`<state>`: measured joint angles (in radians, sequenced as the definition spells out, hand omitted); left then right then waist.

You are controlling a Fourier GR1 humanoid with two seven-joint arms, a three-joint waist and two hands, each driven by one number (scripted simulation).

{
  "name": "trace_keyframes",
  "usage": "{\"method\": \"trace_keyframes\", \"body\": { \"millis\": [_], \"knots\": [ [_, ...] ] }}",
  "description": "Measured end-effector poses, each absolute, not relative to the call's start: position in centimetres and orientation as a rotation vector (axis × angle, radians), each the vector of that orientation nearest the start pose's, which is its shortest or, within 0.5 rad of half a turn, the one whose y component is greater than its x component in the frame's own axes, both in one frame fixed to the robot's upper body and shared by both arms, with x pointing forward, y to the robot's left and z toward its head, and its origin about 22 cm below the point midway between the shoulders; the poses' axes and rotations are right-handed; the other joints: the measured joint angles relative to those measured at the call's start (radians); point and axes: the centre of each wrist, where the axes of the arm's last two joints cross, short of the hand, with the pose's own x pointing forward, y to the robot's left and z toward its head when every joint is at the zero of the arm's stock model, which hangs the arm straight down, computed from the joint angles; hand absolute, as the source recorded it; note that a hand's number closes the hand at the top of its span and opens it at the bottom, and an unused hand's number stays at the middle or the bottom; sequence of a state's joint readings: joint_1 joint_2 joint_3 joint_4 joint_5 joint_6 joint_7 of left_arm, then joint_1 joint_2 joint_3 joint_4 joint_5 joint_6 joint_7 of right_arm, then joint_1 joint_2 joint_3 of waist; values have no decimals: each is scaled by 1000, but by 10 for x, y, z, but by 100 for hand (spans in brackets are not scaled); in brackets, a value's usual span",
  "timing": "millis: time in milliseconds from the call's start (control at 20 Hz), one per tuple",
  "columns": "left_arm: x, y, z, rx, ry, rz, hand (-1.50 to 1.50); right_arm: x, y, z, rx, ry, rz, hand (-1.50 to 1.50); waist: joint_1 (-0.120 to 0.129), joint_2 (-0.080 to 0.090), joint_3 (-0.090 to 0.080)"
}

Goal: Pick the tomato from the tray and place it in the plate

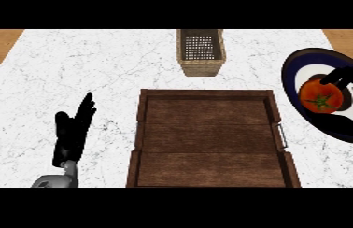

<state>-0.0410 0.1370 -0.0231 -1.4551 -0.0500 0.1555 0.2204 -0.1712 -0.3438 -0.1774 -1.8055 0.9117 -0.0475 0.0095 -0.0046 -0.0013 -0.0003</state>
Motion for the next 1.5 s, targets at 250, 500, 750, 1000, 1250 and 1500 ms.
{"method": "trace_keyframes", "body": {
  "millis": [250, 500, 750, 1000, 1250, 1500],
  "knots": [
    [249, 248, -13, 248, -1284, -35, 0, 277, -339, 135, -1312, -1649, 668, 150, 5, 1, 0],
    [247, 252, -13, 243, -1282, -37, 0, 303, -368, 135, -1321, -1579, 652, 150, 10, 2, 0],
    [250, 258, -11, 244, -1294, -42, 0, 324, -400, 126, -1323, -1499, 677, 150, 14, 4, 1],
    [251, 256, -11, 241, -1295, -45, 0, 337, -420, 109, -1239, -1374, 745, 150, 19, 6, 1],
    [252, 250, -6, 235, -1293, -48, 0, 339, -445, 88, -1111, -1231, 830, -150, 27, 8, 2],
    [255, 244, -8, 232, -1296, -45, 0, 341, -461, 81, -1003, -1207, 905, -150, 24, 7, 2]
  ]
}}
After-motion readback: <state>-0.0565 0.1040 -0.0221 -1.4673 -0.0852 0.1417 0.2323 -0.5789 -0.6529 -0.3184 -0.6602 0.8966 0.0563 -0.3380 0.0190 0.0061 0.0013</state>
